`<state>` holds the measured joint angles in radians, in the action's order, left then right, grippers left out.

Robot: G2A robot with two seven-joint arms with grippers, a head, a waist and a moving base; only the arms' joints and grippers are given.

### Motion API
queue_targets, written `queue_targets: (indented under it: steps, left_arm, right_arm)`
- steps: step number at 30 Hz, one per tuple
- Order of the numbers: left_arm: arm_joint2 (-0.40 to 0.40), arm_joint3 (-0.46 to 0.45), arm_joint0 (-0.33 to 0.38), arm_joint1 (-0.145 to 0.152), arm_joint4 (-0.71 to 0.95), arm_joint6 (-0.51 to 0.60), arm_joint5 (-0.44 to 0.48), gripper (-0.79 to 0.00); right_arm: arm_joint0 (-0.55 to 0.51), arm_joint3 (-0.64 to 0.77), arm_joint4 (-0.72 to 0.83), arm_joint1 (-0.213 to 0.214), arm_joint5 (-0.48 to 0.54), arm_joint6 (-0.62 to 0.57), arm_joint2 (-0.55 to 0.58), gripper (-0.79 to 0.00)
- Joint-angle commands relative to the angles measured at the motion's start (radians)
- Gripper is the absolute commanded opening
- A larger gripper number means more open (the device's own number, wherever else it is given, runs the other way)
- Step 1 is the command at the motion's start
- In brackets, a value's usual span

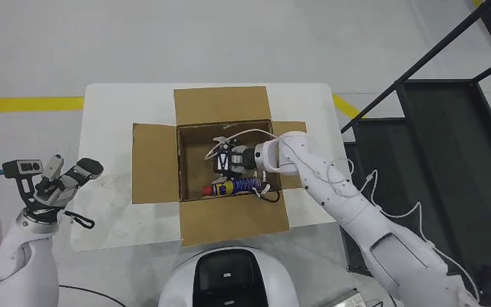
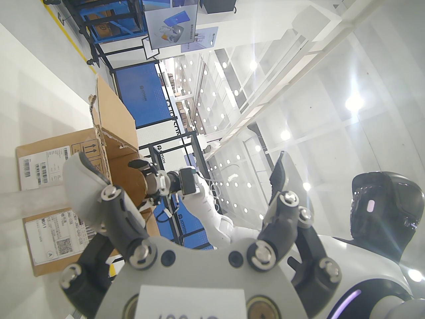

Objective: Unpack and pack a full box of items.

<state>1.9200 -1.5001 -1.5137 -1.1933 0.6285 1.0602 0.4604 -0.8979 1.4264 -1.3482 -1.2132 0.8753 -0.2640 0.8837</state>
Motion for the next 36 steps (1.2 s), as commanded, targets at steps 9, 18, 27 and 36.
queue_targets:
  steps: [9,18,27,36]
  left_arm:
    - [0.0,0.0,0.0,0.0,0.0,0.0,0.0,0.0]
    - [0.0,0.0,0.0,0.0,0.0,0.0,0.0,0.0]
    - [0.0,0.0,0.0,0.0,0.0,0.0,0.0,0.0]
    - [-0.05,0.021,0.036,0.009,-0.165,-0.008,0.001,0.0]
  right_arm:
    - [-0.34,0.326,0.445,0.1,0.034,-0.319,0.349,0.0]
    - [-0.4,0.329,0.681,0.127,0.013,-0.398,0.45,0.0]
    - [-0.4,0.329,0.681,0.127,0.013,-0.398,0.45,0.0]
    - [-0.425,0.277,0.833,0.134,0.008,-0.416,0.428,0.0]
